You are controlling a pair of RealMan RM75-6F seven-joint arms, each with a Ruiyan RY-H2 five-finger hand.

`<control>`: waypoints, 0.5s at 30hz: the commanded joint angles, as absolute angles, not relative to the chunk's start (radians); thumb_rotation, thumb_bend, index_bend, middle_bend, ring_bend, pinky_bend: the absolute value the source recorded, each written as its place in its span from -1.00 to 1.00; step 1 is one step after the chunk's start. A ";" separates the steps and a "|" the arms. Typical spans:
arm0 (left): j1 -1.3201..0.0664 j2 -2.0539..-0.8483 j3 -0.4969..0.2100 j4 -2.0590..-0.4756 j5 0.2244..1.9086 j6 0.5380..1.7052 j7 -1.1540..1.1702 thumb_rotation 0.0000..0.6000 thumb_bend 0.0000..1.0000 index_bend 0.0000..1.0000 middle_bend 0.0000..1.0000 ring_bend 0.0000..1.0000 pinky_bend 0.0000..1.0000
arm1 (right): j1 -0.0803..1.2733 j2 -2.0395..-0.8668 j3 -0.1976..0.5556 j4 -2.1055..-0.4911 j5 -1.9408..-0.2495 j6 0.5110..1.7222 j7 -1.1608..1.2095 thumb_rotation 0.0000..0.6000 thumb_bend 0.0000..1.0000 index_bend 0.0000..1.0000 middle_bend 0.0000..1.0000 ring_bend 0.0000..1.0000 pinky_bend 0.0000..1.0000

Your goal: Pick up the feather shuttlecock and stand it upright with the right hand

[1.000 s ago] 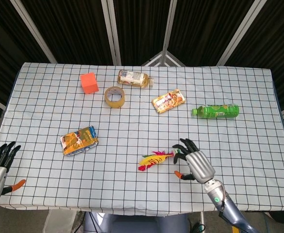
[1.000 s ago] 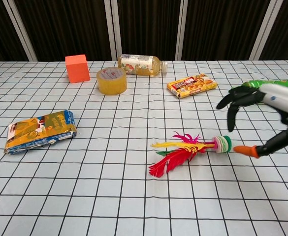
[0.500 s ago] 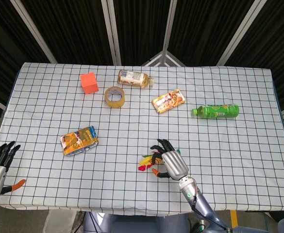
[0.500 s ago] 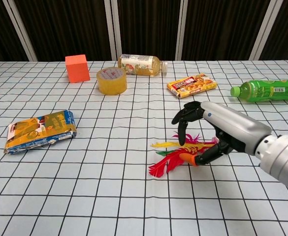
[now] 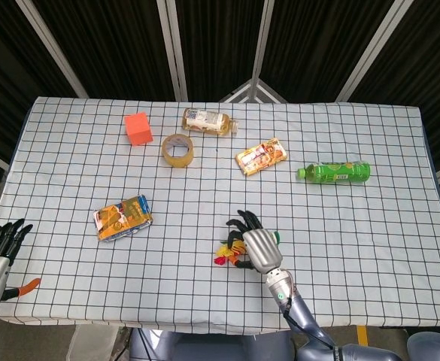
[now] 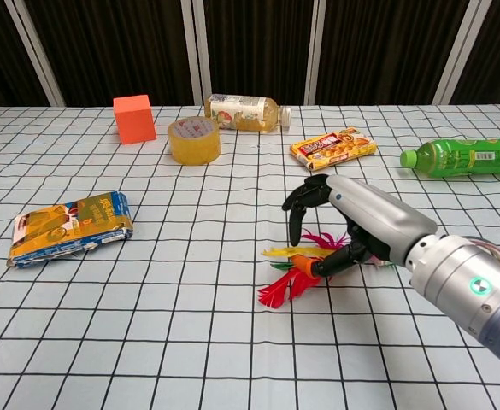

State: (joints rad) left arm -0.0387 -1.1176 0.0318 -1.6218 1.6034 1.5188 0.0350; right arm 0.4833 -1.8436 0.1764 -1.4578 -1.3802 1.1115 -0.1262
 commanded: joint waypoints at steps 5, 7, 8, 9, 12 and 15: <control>-0.040 -1.116 0.032 -1.625 1.601 1.516 0.033 1.00 -1.00 -1.00 -1.00 -1.00 -1.00 | 0.491 -1.861 0.171 -1.448 -1.374 1.110 -0.121 1.00 0.09 0.27 -0.48 -1.00 -1.00; -0.040 -1.115 0.032 -1.626 1.600 1.515 0.032 1.00 -1.00 -1.00 -1.00 -1.00 -1.00 | 0.493 -1.863 0.167 -1.449 -1.377 1.111 -0.122 1.00 0.12 0.29 -0.48 -1.00 -1.00; -0.040 -1.116 0.031 -1.626 1.600 1.515 0.032 1.00 -1.00 -1.00 -1.00 -1.00 -1.00 | 0.493 -1.864 0.165 -1.452 -1.378 1.112 -0.121 1.00 0.12 0.29 -0.48 -1.00 -1.00; -0.040 -1.116 0.031 -1.626 1.600 1.515 0.032 1.00 -1.00 -1.00 -1.00 -1.00 -1.00 | 0.493 -1.865 0.163 -1.454 -1.378 1.112 -0.121 1.00 0.12 0.29 -0.48 -1.00 -1.00; -0.040 -1.115 0.031 -1.626 1.599 1.515 0.032 1.00 -1.00 -1.00 -1.00 -1.00 -1.00 | 0.495 -1.862 0.161 -1.467 -1.385 1.119 -0.122 1.00 0.12 0.29 -0.48 -1.00 -1.00; -0.040 -1.116 0.031 -1.626 1.598 1.515 0.033 1.00 -1.00 -1.00 -1.00 -1.00 -1.00 | 0.497 -1.850 0.167 -1.485 -1.394 1.131 -0.129 1.00 0.12 0.29 -0.48 -1.00 -1.00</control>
State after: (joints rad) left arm -0.0403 -1.1157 0.0311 -1.6260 1.5982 1.5148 0.0332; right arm 0.4962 -1.8540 0.1646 -1.4801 -1.3905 1.1268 -0.1268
